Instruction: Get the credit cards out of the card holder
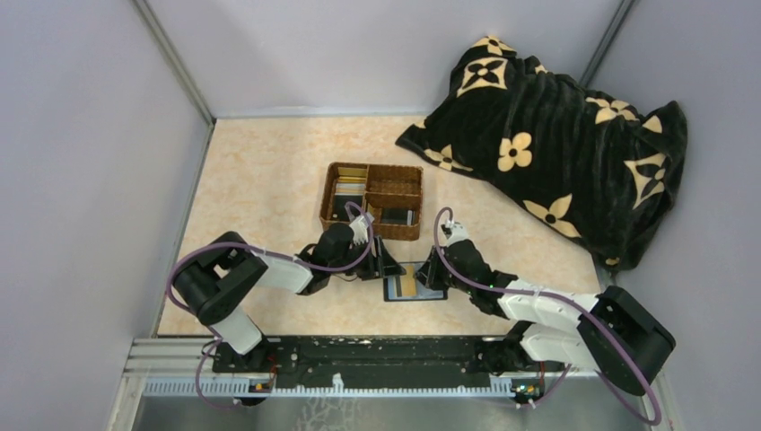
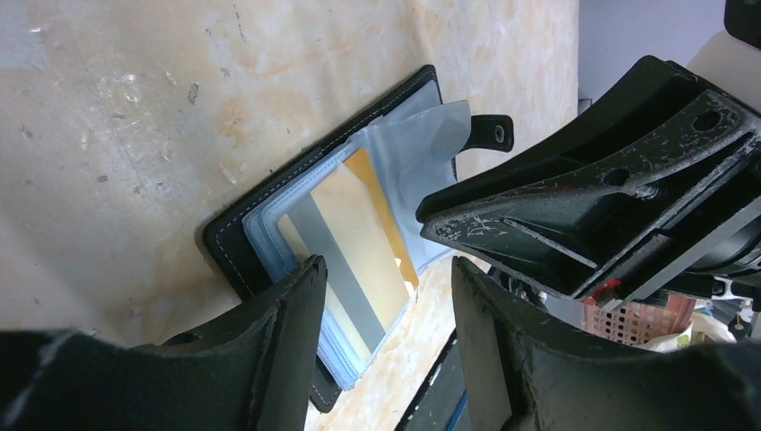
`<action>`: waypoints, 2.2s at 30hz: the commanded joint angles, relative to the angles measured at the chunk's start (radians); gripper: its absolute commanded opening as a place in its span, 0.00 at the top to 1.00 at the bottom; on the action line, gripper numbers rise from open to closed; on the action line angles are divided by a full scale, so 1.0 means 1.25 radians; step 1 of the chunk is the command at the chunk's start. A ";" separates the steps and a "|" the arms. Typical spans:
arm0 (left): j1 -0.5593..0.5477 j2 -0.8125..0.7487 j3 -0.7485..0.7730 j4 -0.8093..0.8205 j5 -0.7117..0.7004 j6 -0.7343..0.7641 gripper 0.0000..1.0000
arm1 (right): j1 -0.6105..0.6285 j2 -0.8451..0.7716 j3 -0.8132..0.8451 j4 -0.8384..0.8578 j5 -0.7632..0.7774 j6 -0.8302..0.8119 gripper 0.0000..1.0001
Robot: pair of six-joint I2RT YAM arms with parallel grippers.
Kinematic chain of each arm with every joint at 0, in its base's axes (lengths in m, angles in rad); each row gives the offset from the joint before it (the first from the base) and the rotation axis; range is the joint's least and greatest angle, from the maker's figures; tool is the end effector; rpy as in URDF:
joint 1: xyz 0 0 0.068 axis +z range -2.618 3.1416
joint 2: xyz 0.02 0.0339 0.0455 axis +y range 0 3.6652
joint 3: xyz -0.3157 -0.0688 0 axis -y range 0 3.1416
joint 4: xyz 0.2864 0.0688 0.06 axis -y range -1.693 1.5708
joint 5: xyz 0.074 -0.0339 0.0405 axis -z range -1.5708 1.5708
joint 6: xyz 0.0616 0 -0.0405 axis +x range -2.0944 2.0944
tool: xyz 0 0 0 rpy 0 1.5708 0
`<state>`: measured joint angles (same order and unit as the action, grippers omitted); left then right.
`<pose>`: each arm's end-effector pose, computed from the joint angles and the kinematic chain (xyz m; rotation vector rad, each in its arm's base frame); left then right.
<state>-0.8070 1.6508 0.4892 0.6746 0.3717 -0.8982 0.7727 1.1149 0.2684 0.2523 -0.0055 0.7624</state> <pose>0.2123 -0.2541 0.1278 0.1576 2.3453 -1.3478 0.1631 0.1595 0.1463 -0.0152 2.3032 0.8541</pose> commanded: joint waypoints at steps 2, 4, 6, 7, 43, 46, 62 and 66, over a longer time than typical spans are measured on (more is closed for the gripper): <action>-0.002 0.020 0.006 0.001 0.015 -0.003 0.39 | -0.017 -0.030 -0.005 -0.012 0.003 -0.004 0.80; -0.001 0.023 0.007 0.003 0.016 -0.003 0.39 | -0.020 -0.030 -0.013 -0.010 -0.004 -0.004 0.75; -0.001 0.024 0.008 0.003 0.018 -0.004 0.39 | -0.025 -0.024 -0.021 0.000 -0.017 -0.003 0.71; -0.001 0.025 0.008 0.004 0.018 -0.004 0.39 | -0.028 -0.017 -0.024 0.005 -0.025 -0.003 0.70; -0.001 0.037 0.022 -0.001 0.023 0.002 0.39 | -0.100 0.207 -0.068 0.316 -0.384 0.020 0.66; -0.001 0.039 0.021 -0.001 0.023 0.001 0.40 | -0.120 0.214 -0.090 0.374 -0.410 0.041 0.68; -0.001 0.021 0.017 -0.010 0.014 0.011 0.40 | -0.173 0.447 -0.145 0.780 -0.513 0.172 0.71; -0.001 -0.038 0.029 -0.078 -0.022 0.048 0.40 | -0.173 0.336 -0.134 0.601 -0.459 0.102 0.71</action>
<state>-0.8070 1.6714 0.5102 0.6735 0.3920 -0.8944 0.5602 1.6409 0.0925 1.1065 -0.6285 0.9653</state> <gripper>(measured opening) 0.603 0.293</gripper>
